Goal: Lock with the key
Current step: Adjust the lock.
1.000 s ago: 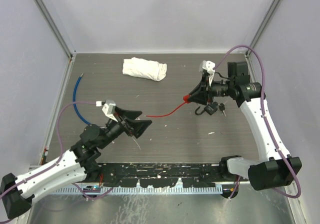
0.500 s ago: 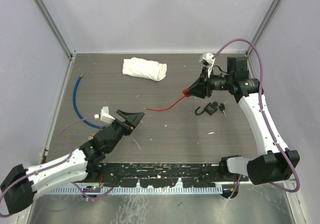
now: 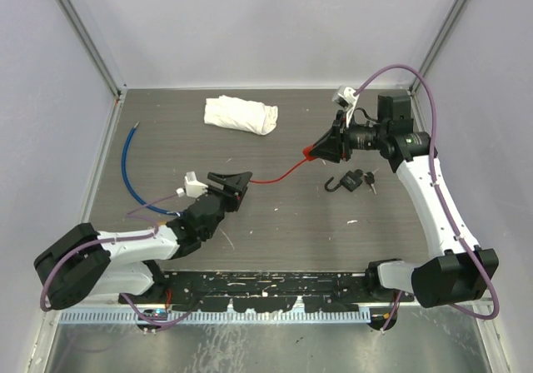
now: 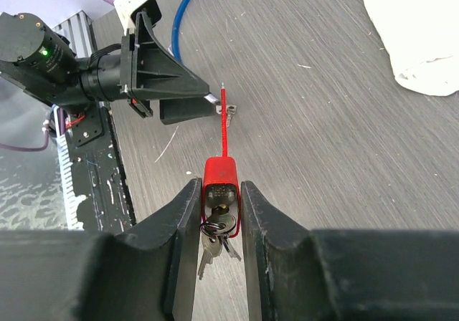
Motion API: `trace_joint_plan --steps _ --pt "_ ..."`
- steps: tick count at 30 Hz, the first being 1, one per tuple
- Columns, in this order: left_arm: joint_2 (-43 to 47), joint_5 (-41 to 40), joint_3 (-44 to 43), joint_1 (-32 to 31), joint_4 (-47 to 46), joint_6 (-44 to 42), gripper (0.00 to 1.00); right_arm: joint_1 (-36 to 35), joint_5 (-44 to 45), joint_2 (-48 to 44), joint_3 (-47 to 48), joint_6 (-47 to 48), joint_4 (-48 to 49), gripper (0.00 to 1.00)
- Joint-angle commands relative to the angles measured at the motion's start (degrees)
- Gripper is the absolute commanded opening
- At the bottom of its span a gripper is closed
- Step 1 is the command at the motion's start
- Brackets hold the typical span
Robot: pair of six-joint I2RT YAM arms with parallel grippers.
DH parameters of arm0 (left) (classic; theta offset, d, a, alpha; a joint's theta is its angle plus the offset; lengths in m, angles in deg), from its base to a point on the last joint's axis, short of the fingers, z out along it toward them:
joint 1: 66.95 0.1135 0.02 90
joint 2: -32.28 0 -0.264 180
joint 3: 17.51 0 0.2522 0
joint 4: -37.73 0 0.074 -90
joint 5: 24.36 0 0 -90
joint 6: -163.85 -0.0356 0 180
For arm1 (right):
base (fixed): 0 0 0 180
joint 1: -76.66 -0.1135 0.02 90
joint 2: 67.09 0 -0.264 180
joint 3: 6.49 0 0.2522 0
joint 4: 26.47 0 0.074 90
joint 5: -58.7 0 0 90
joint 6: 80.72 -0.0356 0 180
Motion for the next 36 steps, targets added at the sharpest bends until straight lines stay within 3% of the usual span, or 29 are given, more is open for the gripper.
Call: trace_joint_plan --steps 1,7,15,23,27,30,33,36 --pt "-1.45 -4.58 -2.97 0.15 -4.8 3.09 0.63 0.27 -2.45 -2.48 -0.21 -2.16 4.13 0.01" --pt "-5.78 -5.25 -4.42 0.18 -6.52 4.62 0.53 0.3 -2.44 -2.82 -0.47 -2.47 4.25 0.01" --pt "-7.94 -4.78 -5.16 0.19 -6.86 4.87 0.5 0.4 -2.46 -3.06 -0.85 -2.62 4.47 0.01" --pt "-12.18 -5.0 -5.93 0.39 -11.52 6.04 0.39 0.42 -2.55 -3.12 -1.35 -3.0 4.87 0.01" --pt "-14.64 -4.39 -5.85 0.7 -16.54 5.27 0.21 0.49 -2.08 -3.39 -1.54 -2.95 4.86 0.01" --pt "-15.89 -3.16 -5.54 1.05 -20.87 1.43 0.01 0.44 -1.55 -3.58 -1.78 -2.55 4.75 0.01" --pt "-16.02 -1.2 -5.71 1.41 -24.35 -5.14 0.0 0.48 -0.24 -3.19 -1.36 -0.13 3.09 0.01" --pt "-14.13 3.55 -7.12 1.84 -21.58 -15.3 0.0 0.45 1.24 -2.28 0.8 4.21 -1.25 0.01"
